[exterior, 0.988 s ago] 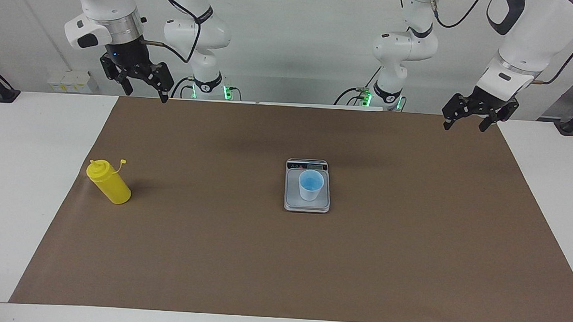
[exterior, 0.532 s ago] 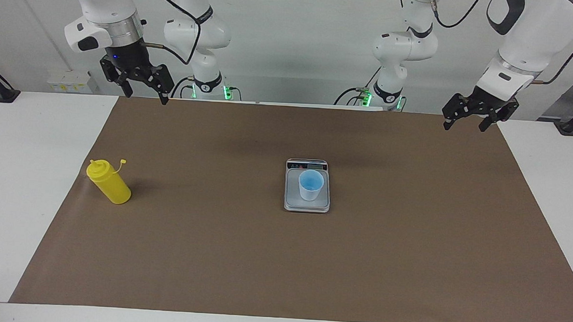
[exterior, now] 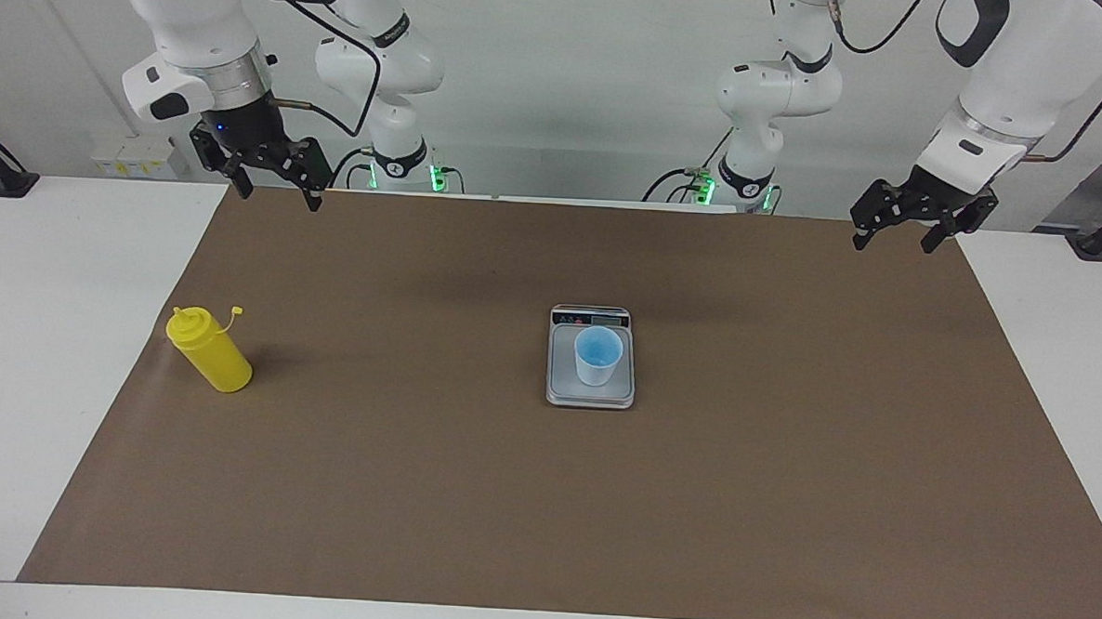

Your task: Pour seasoning into cup on scale with both arms

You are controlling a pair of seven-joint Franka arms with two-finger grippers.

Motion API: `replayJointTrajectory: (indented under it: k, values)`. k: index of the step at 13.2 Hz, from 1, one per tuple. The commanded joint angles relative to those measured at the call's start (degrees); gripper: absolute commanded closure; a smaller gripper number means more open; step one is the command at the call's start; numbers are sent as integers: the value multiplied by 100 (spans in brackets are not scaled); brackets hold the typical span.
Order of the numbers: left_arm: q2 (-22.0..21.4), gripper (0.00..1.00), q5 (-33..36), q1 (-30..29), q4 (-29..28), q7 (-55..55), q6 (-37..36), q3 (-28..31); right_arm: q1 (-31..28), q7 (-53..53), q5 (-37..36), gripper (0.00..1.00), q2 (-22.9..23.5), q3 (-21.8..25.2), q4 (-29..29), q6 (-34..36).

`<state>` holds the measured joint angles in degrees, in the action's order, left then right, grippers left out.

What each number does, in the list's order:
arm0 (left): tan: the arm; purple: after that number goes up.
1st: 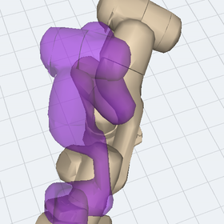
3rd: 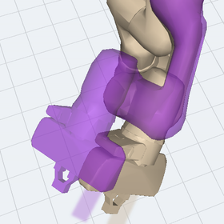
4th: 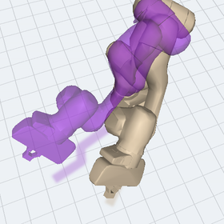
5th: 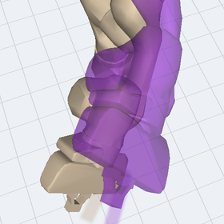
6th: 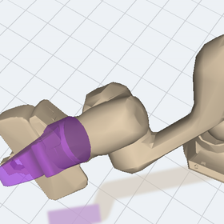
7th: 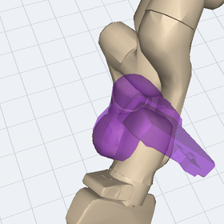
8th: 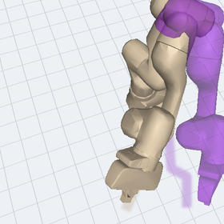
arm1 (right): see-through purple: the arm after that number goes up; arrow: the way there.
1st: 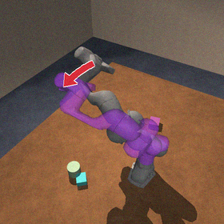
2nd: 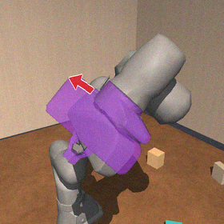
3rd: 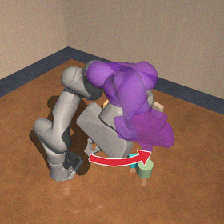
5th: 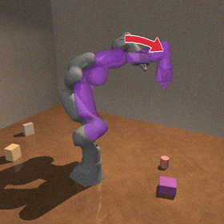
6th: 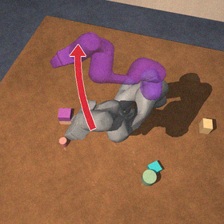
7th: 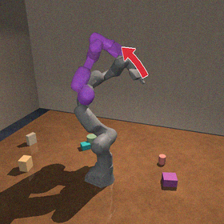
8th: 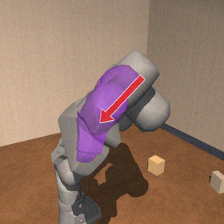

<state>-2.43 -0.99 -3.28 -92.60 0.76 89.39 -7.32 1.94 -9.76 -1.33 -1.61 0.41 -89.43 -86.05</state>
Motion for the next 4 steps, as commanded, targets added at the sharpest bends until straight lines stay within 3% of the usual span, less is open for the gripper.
replayJointTrajectory:
  k: [1,4]
  values:
    - [-117,0,55,-50,-92,-49,-53,-24,-62,202,54,0,-173,-41,-224,-87]
    - [-117,0,55,-50,-92,-49,-53,-24,-70,211,45,0,-181,-41,-250,-87]
